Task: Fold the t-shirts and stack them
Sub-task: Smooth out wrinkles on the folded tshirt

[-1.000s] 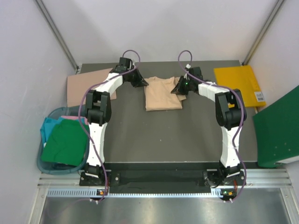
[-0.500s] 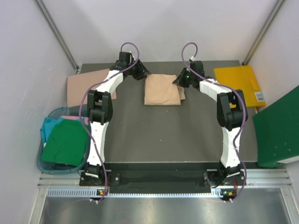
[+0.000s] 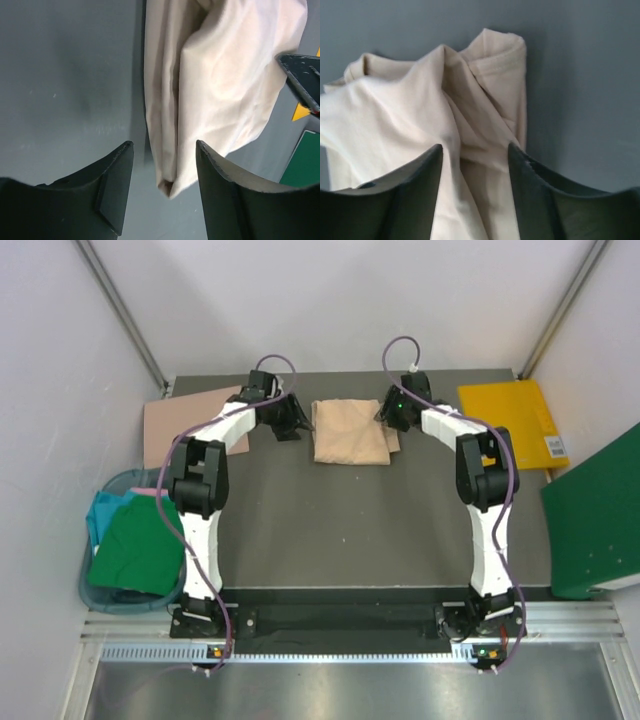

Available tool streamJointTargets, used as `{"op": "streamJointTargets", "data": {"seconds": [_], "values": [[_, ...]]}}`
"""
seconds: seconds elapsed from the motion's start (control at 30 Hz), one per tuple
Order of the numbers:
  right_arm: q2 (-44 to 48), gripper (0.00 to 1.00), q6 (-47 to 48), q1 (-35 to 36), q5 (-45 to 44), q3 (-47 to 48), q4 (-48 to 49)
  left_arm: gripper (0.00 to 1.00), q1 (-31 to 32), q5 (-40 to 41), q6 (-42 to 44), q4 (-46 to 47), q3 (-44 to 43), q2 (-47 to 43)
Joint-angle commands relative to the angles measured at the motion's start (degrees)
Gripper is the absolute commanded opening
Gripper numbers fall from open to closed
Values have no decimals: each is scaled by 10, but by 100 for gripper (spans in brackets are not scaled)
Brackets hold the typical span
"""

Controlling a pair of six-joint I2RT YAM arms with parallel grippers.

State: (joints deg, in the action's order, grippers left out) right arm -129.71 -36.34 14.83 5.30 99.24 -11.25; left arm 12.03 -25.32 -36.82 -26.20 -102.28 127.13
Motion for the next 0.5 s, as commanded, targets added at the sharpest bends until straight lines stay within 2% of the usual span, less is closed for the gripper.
{"op": "streamJointTargets", "data": {"seconds": [0.0,0.1,0.13,0.3,0.47], "values": [[148,69,78,6,-89,-36,-6,58,-6,27,57,-10,21,-73],[159,84,89,10,-100,-37,-37,58,-6,17,55,-6,21,-65],[153,85,89,9,-95,-29,-47,58,-6,8,46,8,20,-61],[93,86,82,6,-37,-26,-66,57,-4,-34,11,13,-12,-1],[51,86,70,15,-2,-18,-76,57,-5,-25,14,4,-31,6]]}}
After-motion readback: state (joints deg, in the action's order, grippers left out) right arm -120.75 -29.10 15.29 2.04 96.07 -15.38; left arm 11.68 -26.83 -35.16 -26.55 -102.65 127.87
